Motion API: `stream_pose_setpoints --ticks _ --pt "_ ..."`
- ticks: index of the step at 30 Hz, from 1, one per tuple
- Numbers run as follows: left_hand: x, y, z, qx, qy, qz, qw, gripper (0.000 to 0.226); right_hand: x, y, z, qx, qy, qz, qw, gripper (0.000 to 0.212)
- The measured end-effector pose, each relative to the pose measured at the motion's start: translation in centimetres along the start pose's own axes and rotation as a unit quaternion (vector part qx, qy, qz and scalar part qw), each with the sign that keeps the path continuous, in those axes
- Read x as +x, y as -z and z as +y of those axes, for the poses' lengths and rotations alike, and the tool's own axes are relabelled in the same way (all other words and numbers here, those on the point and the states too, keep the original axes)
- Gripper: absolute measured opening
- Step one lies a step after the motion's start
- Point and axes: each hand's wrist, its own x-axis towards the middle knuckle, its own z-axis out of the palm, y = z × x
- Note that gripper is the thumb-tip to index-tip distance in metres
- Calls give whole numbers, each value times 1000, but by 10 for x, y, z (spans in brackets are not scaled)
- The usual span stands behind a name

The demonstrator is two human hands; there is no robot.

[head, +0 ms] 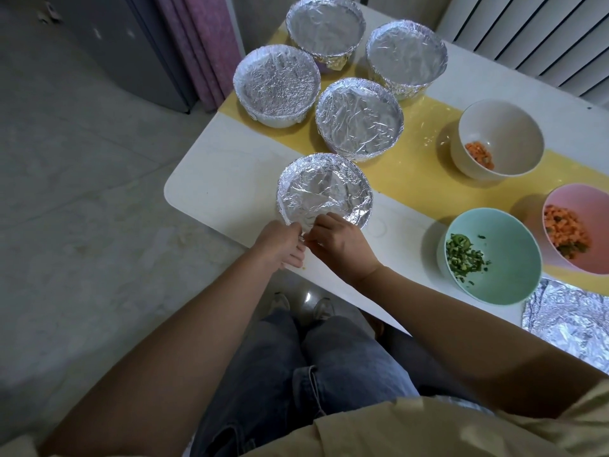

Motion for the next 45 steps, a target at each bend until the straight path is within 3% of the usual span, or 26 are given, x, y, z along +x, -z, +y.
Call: stream_pose_setpoints --ticks 5,18,21,27,31,33,40,45 --pt "5 -3 -2 -29 -36 34 998 30 3 0 -2 11 -14 7 1000 33" --pt "10 10 -3 -2 -76 54 996 35 -6 21 12 -4 32 -34 999 11" --pt "7 9 -6 5 -70 88 994 39 -4 16 11 -7 36 -28 999 21" --pt "1 -8 -10 -59 1 2 998 44 -1 10 9 -14 26 -21 999 22" --pt "2 -11 -7 -112 -39 26 993 28 2 11 6 -1 24 -23 999 27" --pt "5 -10 -6 -105 -44 30 993 27 2 15 6 2 30 -35 999 19" --pt "6 2 -4 -58 -39 5 998 40 -7 25 14 -4 24 -50 998 12" --pt "5 1 -7 -43 -39 28 998 47 -1 22 11 -15 47 -30 998 21"
